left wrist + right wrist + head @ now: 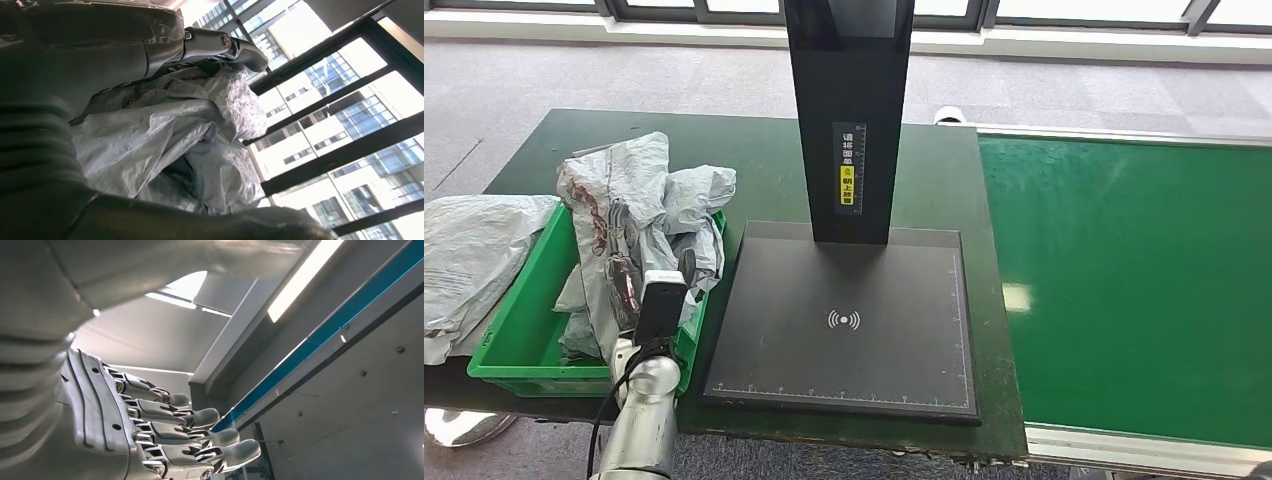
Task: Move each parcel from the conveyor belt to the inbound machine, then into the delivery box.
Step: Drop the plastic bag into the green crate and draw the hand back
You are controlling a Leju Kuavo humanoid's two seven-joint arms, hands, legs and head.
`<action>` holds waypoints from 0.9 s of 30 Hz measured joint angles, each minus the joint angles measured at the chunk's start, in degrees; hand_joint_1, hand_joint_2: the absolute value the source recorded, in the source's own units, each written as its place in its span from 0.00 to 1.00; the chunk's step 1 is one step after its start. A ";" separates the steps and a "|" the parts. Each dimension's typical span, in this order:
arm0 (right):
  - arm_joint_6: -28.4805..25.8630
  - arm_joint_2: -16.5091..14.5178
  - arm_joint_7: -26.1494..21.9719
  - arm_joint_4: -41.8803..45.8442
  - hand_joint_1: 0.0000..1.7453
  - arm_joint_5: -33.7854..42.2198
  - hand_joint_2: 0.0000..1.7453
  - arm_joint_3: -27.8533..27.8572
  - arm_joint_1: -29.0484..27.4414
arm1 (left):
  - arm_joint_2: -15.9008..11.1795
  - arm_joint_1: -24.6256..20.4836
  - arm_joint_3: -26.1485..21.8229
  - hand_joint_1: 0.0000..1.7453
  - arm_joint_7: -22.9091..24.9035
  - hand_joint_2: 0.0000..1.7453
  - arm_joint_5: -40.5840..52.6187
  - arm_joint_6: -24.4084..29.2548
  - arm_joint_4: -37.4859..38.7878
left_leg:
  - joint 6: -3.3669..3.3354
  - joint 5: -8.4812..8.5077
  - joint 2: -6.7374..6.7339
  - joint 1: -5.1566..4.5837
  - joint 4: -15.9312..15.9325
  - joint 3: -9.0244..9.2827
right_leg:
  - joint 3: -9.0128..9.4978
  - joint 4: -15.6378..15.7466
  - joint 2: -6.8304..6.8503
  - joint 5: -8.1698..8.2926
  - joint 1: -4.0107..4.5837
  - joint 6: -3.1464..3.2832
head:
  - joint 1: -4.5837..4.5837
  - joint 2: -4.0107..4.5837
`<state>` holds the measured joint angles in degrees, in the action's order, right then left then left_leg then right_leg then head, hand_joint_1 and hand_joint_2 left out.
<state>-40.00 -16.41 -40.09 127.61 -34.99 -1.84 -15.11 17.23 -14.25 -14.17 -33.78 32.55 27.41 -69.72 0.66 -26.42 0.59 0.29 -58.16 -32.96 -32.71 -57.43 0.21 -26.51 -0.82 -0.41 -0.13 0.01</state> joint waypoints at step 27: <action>0.07 2.61 -0.04 -6.80 0.00 1.99 0.00 -1.47 2.36 | -0.14 18.55 8.28 0.00 -1.60 0.00 -12.19 12.23 -27.15 | -0.01 -0.14 -0.16 0.01 0.00 -0.11 | -0.13 -0.01 -0.13 -0.11 0.01 0.01 | 0.00 0.00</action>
<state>-39.93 -13.80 -40.13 120.81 -33.00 -3.31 -12.75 17.09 4.30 -5.89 -35.39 20.36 39.65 -96.87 0.64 -26.56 0.43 0.30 -58.15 -33.07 -32.85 -57.44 0.09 -26.62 -0.81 -0.40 -0.13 0.01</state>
